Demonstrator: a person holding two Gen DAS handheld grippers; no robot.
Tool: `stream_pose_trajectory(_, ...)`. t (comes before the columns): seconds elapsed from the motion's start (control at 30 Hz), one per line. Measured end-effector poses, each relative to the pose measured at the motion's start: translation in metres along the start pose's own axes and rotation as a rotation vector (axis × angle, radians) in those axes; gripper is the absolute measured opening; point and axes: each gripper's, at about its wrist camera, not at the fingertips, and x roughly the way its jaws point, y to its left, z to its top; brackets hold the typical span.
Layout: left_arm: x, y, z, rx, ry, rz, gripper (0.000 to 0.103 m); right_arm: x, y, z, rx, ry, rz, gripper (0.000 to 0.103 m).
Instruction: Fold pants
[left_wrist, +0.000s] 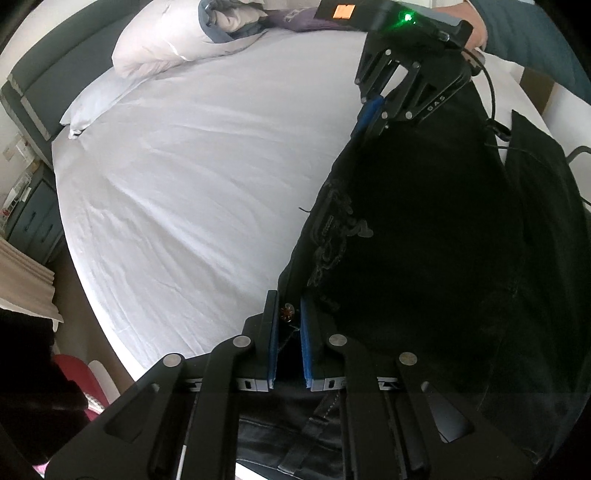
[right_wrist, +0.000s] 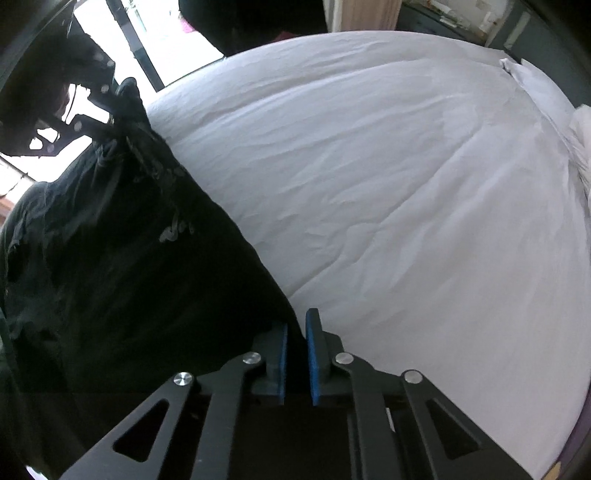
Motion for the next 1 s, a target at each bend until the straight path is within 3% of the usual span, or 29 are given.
stream_pose_trajectory(0.13, -0.006, -0.004, -0.003, -0.008, -0.008, 0.006, 0.009, -0.011, 0.01, -0.007, 0.044, -0.038, -0.023, 0.004)
stream_pose_trajectory(0.37, -0.027, -0.017, -0.007, -0.013, -0.024, 0.013, 0.009, -0.032, 0.037, -0.036, 0.267, -0.161, 0.006, 0.004)
stream_pose_trajectory(0.67, -0.067, -0.055, -0.016, 0.0, -0.065, 0.043, 0.009, -0.053, 0.042, -0.087, 0.798, -0.375, 0.148, 0.004)
stream_pose_trajectory(0.8, -0.087, -0.079, -0.026, 0.009, -0.077, 0.037, 0.009, -0.066, 0.067, -0.12, 0.89, -0.438, 0.224, 0.004)
stream_pose_trajectory(0.9, -0.098, -0.105, -0.039, 0.039, -0.079, 0.034, 0.009, -0.078, 0.093, -0.161, 0.922, -0.447, 0.29, 0.004)
stream_pose_trajectory(1.0, -0.106, -0.131, -0.052, 0.065, -0.078, -0.007, 0.009, -0.083, 0.121, -0.185, 0.931, -0.435, 0.303, 0.004)
